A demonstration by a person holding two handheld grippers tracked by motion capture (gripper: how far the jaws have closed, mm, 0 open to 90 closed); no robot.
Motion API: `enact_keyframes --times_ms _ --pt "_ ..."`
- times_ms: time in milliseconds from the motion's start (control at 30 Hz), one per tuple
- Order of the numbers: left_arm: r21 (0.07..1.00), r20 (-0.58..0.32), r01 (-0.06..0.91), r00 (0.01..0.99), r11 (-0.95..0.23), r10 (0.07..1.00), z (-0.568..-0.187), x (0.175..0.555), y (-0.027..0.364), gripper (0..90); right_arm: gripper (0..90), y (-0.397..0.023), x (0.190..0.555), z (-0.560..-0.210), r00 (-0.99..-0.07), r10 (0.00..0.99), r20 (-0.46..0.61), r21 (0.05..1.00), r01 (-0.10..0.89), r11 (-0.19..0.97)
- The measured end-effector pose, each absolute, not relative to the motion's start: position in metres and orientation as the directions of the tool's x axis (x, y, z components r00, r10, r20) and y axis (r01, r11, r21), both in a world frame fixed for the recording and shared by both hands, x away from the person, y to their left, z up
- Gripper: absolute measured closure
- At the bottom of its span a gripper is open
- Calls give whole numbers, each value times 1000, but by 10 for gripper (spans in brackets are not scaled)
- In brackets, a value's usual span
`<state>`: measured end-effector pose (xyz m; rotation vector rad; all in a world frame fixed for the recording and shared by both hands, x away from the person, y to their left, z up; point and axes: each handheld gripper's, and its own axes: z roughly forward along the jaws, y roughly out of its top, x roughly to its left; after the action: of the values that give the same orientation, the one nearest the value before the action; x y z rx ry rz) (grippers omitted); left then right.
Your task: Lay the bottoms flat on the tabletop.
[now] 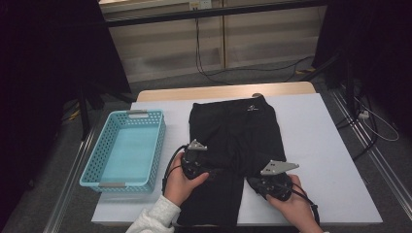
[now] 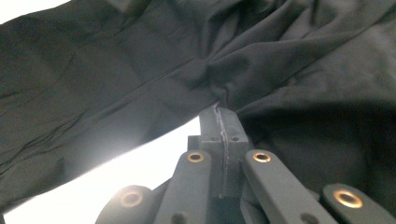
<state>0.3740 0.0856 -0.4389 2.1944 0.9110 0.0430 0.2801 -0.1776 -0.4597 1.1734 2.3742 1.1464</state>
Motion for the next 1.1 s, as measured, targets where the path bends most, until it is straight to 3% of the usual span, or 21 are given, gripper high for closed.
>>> enact_keyframes --times_ms 67,167,267,400,667,933,1033,1100 --pt "652 -237 597 746 -467 623 -439 374 86 198 879 -176 282 -464 -647 754 110 745 556 368" --pt "651 -238 597 747 -469 621 -439 374 85 198 749 -179 283 -464 -640 756 136 756 561 339" --pt "653 -237 596 747 -468 621 -438 374 86 198 675 -184 282 -459 -629 769 115 762 553 338" --pt "652 -238 598 746 -467 622 -439 374 86 198 613 -197 282 -450 -591 798 121 782 551 290" --pt "651 -235 594 750 -473 619 -440 374 84 198 579 -212 280 -442 -547 824 148 798 558 228" --pt "652 -234 593 750 -472 619 -440 374 84 198 547 -182 286 -457 -592 801 93 749 571 335" --pt "654 -235 594 749 -469 620 -439 374 85 198 708 -188 288 -458 -557 825 93 753 581 308" --pt "657 -235 594 746 -464 623 -438 374 86 199 733 -197 288 -455 -522 848 88 769 577 275"
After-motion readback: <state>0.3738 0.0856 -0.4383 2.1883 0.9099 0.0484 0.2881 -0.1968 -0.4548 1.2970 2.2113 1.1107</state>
